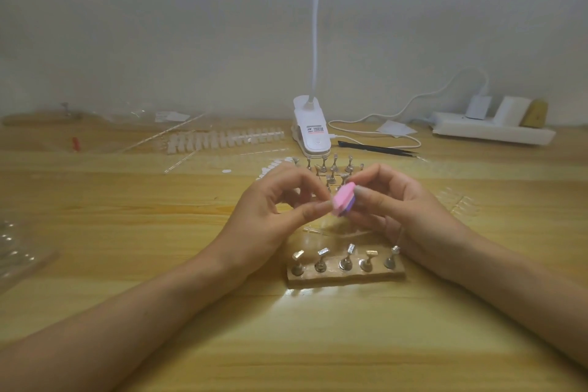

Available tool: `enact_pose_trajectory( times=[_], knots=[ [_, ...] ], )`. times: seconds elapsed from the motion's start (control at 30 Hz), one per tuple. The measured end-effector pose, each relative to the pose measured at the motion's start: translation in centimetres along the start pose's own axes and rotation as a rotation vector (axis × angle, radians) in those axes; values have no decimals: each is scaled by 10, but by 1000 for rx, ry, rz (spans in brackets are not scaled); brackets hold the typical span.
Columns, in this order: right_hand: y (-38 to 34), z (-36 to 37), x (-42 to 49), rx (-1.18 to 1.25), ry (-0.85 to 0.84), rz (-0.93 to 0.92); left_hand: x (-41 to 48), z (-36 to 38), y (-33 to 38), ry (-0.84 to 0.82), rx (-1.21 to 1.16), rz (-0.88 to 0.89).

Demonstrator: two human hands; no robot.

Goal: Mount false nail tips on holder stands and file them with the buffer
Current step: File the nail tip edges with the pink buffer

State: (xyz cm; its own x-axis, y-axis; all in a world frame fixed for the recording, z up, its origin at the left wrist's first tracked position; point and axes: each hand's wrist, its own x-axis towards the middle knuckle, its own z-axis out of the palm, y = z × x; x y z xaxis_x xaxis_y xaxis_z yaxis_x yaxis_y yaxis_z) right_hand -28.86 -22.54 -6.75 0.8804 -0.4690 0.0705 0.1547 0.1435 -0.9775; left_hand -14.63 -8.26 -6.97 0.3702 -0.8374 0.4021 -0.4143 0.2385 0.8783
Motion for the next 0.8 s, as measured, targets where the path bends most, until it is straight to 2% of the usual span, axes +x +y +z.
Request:
enact_pose_trajectory(
  times=[0.13, 0.23, 0.37, 0.47, 0.57, 0.7, 0.8],
  knots=[
    [0, 1, -2, -47, -93, 6, 1, -1, 0, 16, -6, -30],
    [0, 0, -1, 2, -4, -19, 0, -1, 0, 4, -10, -13],
    [0, 1, -2, -68, -101, 0, 1, -1, 0, 24, -26, -52],
    [-1, -1, -1, -1, -8, -17, 0, -1, 1, 27, -11, -43],
    [-1, 1, -3, -58, -114, 11, 0, -2, 1, 37, -18, -39],
    [-1, -1, -1, 26, -8, -12, 0, -2, 1, 41, -17, -57],
    [0, 1, -2, -37, -103, 0, 1, -2, 1, 50, -25, -50]
  ],
)
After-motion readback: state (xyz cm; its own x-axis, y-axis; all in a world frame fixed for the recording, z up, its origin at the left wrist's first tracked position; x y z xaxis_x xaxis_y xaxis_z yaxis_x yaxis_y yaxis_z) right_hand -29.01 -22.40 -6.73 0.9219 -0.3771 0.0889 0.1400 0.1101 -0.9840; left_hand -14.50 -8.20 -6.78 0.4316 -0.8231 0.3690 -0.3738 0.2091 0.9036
